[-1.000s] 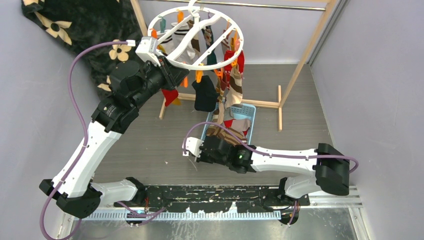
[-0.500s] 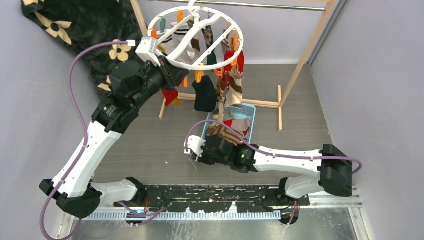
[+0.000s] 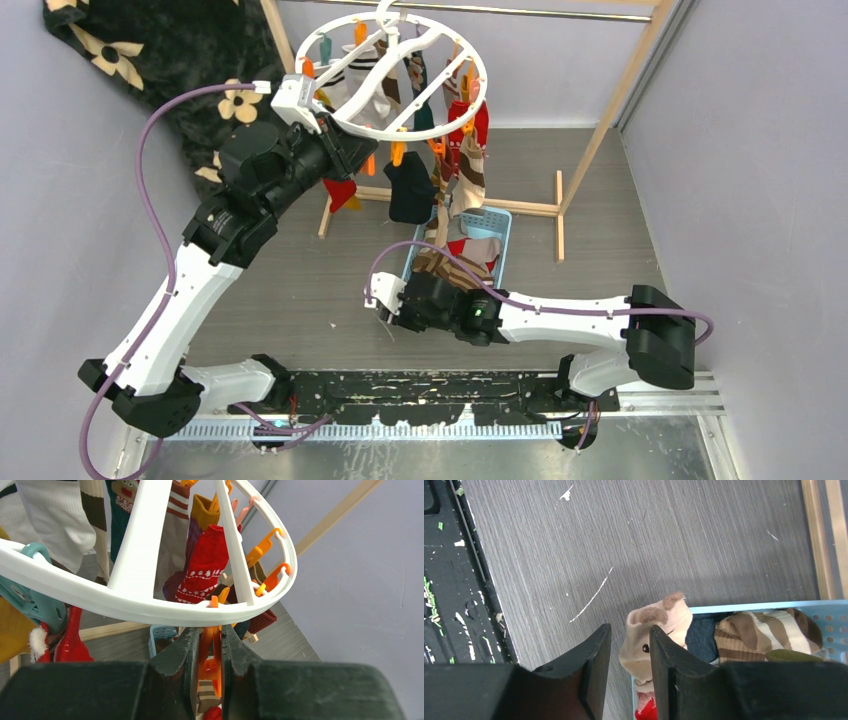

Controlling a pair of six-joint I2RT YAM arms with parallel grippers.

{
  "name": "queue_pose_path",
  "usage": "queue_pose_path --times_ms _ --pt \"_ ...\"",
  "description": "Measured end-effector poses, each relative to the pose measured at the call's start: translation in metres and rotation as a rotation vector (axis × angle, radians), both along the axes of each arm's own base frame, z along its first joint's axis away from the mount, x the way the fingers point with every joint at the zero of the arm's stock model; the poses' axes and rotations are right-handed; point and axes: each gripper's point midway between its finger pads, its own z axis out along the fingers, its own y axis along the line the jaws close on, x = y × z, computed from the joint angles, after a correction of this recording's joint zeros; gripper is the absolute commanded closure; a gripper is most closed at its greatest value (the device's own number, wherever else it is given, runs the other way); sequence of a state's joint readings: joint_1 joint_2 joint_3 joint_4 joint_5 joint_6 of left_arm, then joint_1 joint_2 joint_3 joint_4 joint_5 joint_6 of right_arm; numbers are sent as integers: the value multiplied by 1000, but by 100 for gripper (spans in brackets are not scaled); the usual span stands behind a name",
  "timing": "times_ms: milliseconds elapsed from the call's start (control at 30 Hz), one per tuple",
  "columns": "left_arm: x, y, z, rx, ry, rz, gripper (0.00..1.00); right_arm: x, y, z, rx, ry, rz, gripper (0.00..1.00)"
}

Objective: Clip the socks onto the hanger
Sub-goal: Pick up the sock from the bin.

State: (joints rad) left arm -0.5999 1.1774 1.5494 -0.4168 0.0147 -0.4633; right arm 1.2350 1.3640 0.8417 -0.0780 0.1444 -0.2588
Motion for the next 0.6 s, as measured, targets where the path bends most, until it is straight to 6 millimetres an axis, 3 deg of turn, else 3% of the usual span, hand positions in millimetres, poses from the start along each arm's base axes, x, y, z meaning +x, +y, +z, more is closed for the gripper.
queue_pose_path --times_ms 200,433,600 --pt "0 0 0 0 -1 0 88 5 4 0 14 -13 -19 98" --pt "0 1 0 1 -1 4 88 16 6 32 136 -82 -73 99" --pt "0 1 -1 2 1 4 88 24 4 89 321 -157 -123 99"
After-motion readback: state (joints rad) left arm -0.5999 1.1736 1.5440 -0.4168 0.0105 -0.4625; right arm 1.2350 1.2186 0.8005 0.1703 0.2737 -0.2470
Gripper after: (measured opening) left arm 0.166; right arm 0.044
